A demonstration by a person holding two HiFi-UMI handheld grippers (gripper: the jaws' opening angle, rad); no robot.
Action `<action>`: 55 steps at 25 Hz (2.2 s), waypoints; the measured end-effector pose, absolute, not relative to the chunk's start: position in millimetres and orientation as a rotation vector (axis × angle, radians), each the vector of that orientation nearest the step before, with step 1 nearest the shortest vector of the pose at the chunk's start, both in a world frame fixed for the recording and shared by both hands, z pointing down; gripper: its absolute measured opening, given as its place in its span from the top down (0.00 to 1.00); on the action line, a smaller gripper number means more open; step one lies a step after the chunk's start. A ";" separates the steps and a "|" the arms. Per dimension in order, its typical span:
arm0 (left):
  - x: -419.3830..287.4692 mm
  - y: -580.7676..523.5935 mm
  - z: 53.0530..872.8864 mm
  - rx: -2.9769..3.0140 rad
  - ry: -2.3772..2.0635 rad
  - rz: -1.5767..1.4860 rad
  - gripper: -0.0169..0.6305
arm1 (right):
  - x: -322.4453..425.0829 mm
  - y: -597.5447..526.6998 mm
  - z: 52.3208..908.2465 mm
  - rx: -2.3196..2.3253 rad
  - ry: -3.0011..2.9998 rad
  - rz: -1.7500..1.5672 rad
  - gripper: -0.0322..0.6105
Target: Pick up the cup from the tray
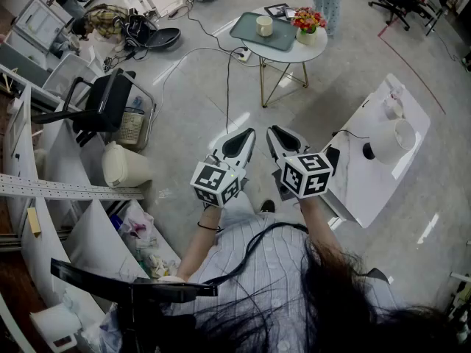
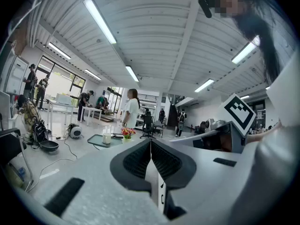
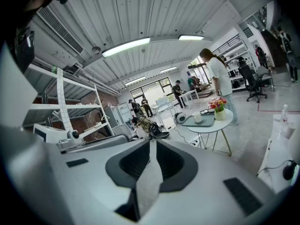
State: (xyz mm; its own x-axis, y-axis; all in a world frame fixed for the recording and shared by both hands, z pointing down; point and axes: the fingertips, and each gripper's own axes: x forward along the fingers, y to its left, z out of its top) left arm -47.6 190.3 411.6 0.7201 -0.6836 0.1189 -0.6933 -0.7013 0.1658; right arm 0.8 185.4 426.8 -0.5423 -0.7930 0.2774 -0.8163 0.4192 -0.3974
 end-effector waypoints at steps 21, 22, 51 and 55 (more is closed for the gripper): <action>-55.9 207.2 413.9 2.725 -1.126 0.075 0.95 | -11.9 199.3 426.5 1.438 -2.647 0.757 0.85; -55.7 208.6 414.5 2.725 -1.127 0.074 0.95 | -11.5 201.0 427.9 1.437 -2.646 0.760 0.85; -29.6 107.5 438.0 2.707 -1.044 0.148 0.95 | 17.0 97.9 454.8 1.481 -2.570 0.875 0.85; -37.0 64.6 442.4 2.696 -1.039 0.169 0.95 | 13.3 57.8 460.3 1.479 -2.554 0.903 0.85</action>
